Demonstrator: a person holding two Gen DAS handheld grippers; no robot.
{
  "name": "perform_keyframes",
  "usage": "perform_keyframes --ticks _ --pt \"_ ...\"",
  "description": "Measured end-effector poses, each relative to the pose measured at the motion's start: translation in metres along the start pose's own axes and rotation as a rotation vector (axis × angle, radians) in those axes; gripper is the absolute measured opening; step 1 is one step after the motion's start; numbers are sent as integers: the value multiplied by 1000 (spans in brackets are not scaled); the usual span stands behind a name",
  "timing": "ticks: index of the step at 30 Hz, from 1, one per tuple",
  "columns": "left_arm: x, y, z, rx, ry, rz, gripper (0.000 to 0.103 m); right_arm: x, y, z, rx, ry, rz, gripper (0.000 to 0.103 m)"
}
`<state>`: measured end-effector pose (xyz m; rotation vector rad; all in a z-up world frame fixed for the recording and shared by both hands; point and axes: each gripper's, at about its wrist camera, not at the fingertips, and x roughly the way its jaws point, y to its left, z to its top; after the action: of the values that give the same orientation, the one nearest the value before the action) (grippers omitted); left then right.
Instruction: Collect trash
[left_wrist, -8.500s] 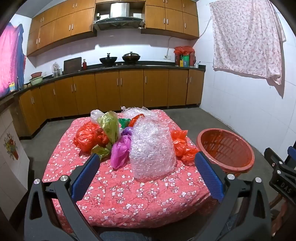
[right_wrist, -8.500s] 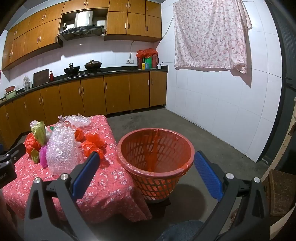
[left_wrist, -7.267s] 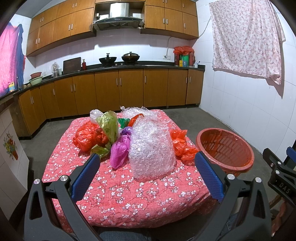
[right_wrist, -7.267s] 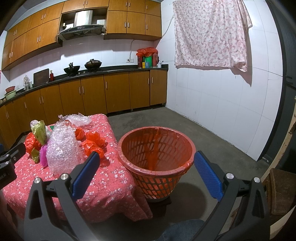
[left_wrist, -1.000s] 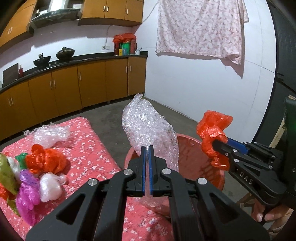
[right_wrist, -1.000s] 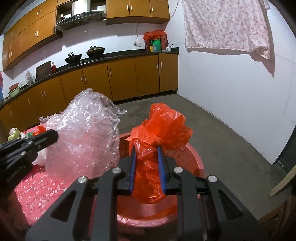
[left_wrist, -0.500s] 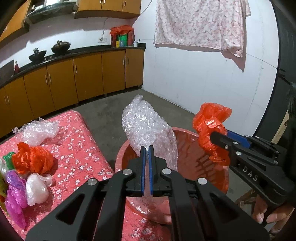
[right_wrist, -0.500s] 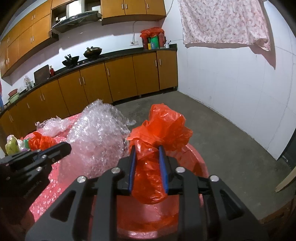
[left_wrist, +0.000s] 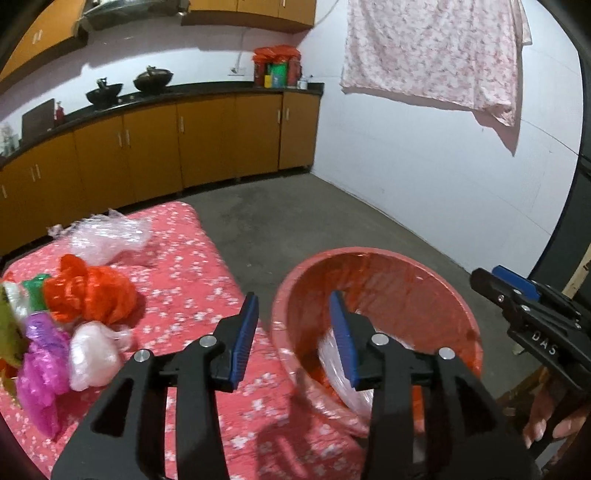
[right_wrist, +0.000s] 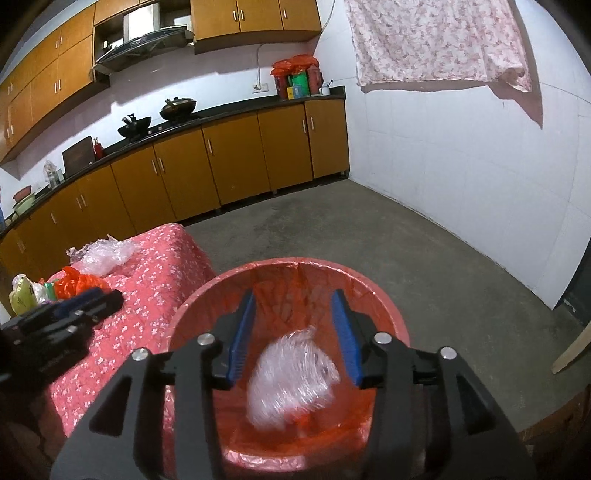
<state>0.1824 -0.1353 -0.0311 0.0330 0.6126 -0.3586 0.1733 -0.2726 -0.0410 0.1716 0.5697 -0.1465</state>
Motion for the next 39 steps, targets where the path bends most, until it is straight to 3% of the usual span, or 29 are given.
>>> perform_keyframes --ticks 10,21,24,30,39 --pt "-42 42 -16 -44 -55 136 62 -1 39 -10 -47 15 65 47" --pt "-86 118 -40 -149 -92 331 69 0 120 -15 -143 31 194 47" --pt "-98 142 -45 -177 -121 433 73 2 139 -19 -165 38 218 47" --pt "-97 186 -50 -242 -109 549 74 11 182 -23 -189 51 277 47" --pt "-77 203 -46 -241 -101 561 74 25 220 -35 -233 91 311 47"
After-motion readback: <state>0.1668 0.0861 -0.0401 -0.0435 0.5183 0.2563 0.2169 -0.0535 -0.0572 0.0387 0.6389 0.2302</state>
